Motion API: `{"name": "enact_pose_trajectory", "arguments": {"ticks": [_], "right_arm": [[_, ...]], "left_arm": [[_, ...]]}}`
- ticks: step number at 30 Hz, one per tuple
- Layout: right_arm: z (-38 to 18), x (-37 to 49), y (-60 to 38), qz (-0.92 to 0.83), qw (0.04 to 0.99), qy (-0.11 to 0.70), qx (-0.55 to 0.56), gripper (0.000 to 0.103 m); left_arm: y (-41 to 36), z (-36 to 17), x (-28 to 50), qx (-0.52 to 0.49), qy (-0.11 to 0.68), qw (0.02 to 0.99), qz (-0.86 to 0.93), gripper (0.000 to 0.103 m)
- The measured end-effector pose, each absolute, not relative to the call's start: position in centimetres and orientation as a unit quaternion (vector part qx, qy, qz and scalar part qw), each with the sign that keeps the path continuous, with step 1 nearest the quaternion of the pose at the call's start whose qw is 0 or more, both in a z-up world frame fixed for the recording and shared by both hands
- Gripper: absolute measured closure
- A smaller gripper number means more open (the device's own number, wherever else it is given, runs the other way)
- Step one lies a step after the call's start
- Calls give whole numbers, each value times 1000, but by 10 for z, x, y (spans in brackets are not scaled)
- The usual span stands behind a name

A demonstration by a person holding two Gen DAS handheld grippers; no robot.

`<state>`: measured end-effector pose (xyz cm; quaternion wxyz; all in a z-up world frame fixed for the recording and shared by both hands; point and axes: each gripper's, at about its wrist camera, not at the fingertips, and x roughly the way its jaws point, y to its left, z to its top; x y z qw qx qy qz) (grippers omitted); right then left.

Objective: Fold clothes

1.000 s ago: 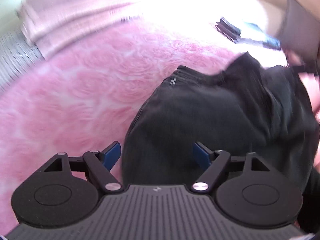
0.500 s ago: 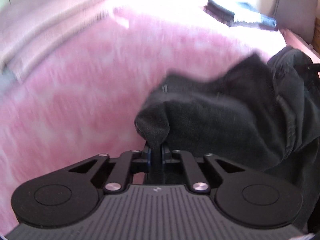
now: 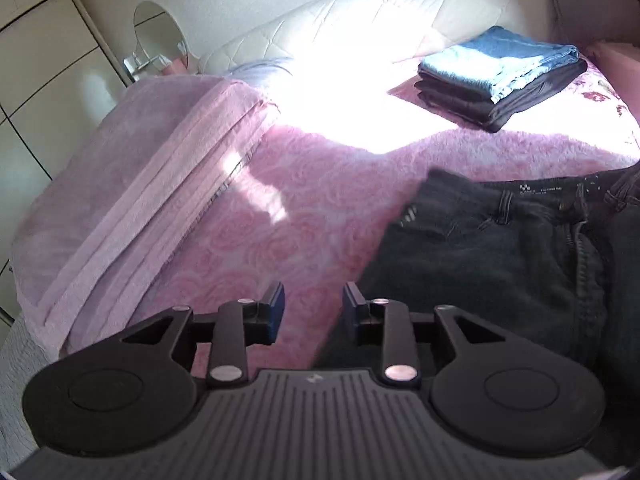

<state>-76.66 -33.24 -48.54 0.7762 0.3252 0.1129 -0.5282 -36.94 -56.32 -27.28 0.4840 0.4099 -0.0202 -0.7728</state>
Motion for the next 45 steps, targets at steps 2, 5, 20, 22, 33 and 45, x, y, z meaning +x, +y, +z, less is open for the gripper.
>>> {"name": "enact_pose_trajectory", "arguments": {"ticks": [2, 5, 20, 22, 33, 45], "right_arm": [[-491, -772, -329, -542, 763, 121, 331, 46], [-480, -785, -312, -570, 754, 110, 307, 42], [-414, -716, -296, -469, 847, 144, 203, 41], [-407, -705, -325, -455, 849, 178, 201, 41], [-456, -656, -486, -321, 812, 409, 267, 41], [-480, -647, -478, -294, 810, 443, 248, 81]], "left_arm": [[-551, -279, -346, 412, -4, 491, -767, 58], [-521, -282, -304, 418, 21, 503, -756, 56], [-294, -319, -168, 462, 124, 552, -683, 44], [-280, -328, -157, 471, 138, 549, -676, 44], [-261, -369, -141, 493, 178, 555, -646, 42], [-280, -362, -156, 494, 158, 557, -649, 44]]}}
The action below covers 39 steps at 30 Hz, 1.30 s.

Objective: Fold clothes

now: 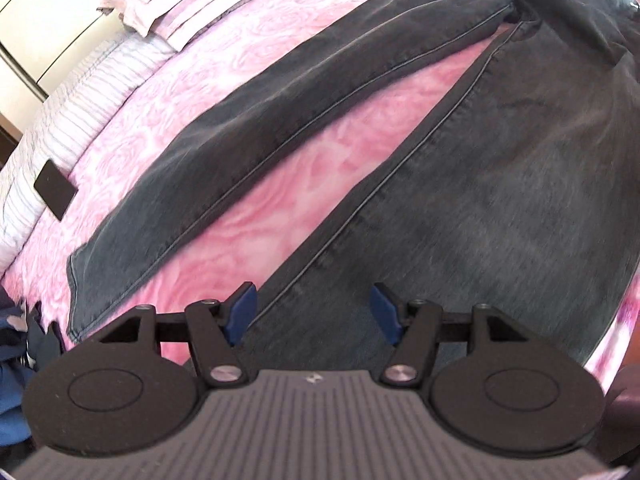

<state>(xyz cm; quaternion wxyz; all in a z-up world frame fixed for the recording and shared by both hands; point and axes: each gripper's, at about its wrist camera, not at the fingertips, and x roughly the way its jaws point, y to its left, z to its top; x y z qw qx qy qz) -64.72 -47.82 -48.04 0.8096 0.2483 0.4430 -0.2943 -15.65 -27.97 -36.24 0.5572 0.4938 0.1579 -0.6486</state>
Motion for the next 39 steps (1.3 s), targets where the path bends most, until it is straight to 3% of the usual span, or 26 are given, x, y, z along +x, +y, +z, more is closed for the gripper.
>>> {"name": "enact_pose_trajectory", "arguments": {"ticks": [6, 10, 14, 16, 19, 24, 35, 36, 37, 39], "right_arm": [[-435, -659, -378, -370, 850, 368, 81, 87], [-412, -657, -367, -399, 860, 315, 32, 88], [-438, -648, -424, -401, 845, 342, 89, 85], [-458, -647, -457, -396, 835, 359, 135, 72], [-471, -654, -475, -408, 818, 372, 163, 70], [-451, -671, -482, -396, 836, 317, 207, 67], [-497, -622, -561, -308, 829, 372, 283, 67], [-498, -622, -562, -308, 827, 373, 286, 69], [-496, -623, -562, -313, 825, 373, 287, 99], [-491, -626, -558, -324, 825, 377, 270, 101]], "left_arm": [[-280, -356, -164, 490, 145, 560, -653, 44], [-282, -354, -164, 484, 142, 567, -651, 44], [-284, -352, -163, 475, 142, 573, -653, 44], [-282, -352, -163, 475, 140, 573, -653, 44], [-277, -352, -160, 476, 140, 578, -648, 44], [-278, -358, -147, 470, 157, 586, -641, 44], [-289, -371, -139, 468, 177, 587, -637, 44], [-289, -372, -138, 465, 179, 588, -637, 44], [-290, -371, -137, 463, 179, 590, -637, 44], [-293, -371, -137, 460, 178, 594, -636, 44]]}}
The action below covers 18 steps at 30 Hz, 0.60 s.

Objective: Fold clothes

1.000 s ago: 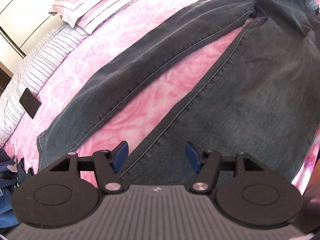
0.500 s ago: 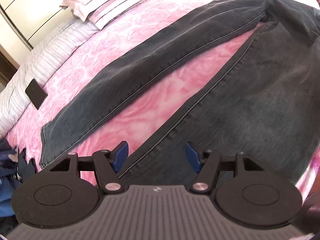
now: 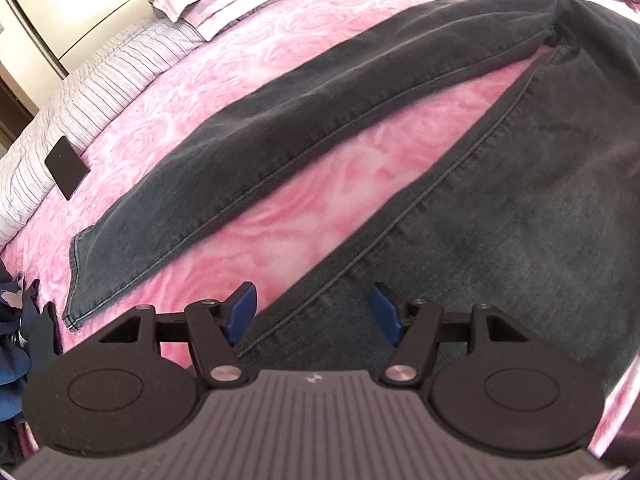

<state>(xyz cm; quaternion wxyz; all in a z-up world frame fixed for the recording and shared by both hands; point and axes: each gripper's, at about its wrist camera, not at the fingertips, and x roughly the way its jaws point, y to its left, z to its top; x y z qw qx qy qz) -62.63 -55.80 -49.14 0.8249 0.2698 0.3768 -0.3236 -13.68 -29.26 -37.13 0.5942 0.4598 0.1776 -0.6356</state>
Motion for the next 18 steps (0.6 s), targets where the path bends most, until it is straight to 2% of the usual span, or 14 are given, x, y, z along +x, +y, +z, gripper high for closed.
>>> {"name": "enact_pose_trajectory", "arguments": {"ticks": [7, 10, 14, 15, 17, 18], "right_arm": [[-475, -626, -554, -371, 833, 361, 194, 101], [-498, -617, -556, -360, 819, 402, 195, 101], [-488, -639, -550, -371, 825, 353, 238, 100], [-482, -646, -545, -372, 828, 341, 243, 97], [-477, -657, -536, -366, 833, 326, 257, 82], [-476, -661, -532, -361, 835, 320, 266, 61]], "left_arm": [[-297, -368, -145, 464, 168, 588, -641, 44], [-294, -366, -147, 466, 164, 585, -643, 44], [-288, -364, -147, 465, 163, 588, -642, 44], [-287, -363, -146, 465, 163, 589, -641, 44], [-285, -362, -144, 461, 165, 592, -640, 44], [-285, -362, -143, 457, 167, 594, -641, 44]]}}
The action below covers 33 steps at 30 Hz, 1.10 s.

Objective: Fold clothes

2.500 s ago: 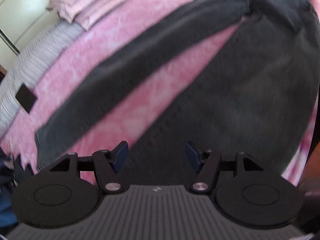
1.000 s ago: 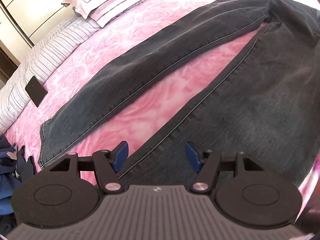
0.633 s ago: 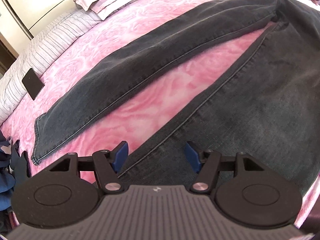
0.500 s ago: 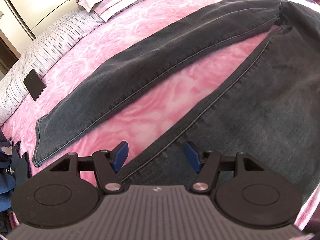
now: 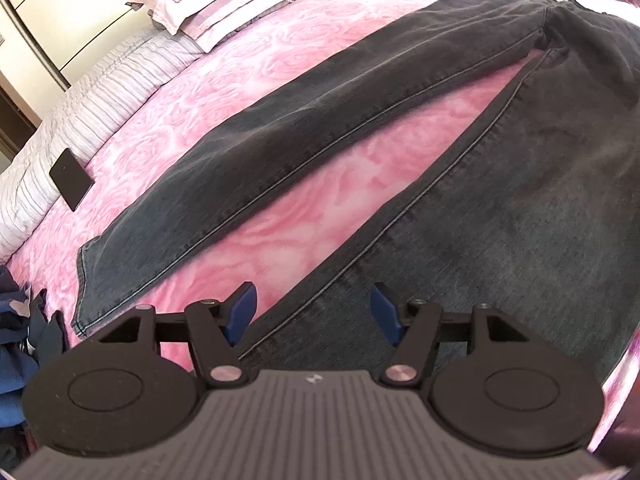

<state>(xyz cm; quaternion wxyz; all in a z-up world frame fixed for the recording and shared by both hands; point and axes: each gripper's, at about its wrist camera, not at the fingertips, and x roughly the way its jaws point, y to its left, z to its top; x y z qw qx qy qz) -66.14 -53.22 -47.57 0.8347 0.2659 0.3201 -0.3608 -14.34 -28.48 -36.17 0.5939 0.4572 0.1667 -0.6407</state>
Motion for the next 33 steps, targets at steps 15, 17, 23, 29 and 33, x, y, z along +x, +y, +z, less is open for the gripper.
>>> {"name": "enact_pose_trajectory", "arguments": {"ticks": [15, 17, 23, 29, 33], "right_arm": [[-477, -644, -511, -357, 837, 342, 232, 87], [-484, -638, -511, -367, 827, 358, 231, 86], [-468, -636, -480, -422, 806, 379, 171, 59], [-433, -617, -394, -404, 843, 327, 136, 58], [-433, -582, -323, -337, 881, 306, 128, 58]], "left_arm": [[-279, -358, -142, 455, 161, 598, -639, 44], [-274, -357, -139, 455, 160, 602, -637, 44], [-245, -350, -126, 465, 139, 616, -621, 44], [-194, -345, -107, 473, 117, 641, -593, 44], [-149, -351, -91, 511, 94, 640, -566, 44]]}}
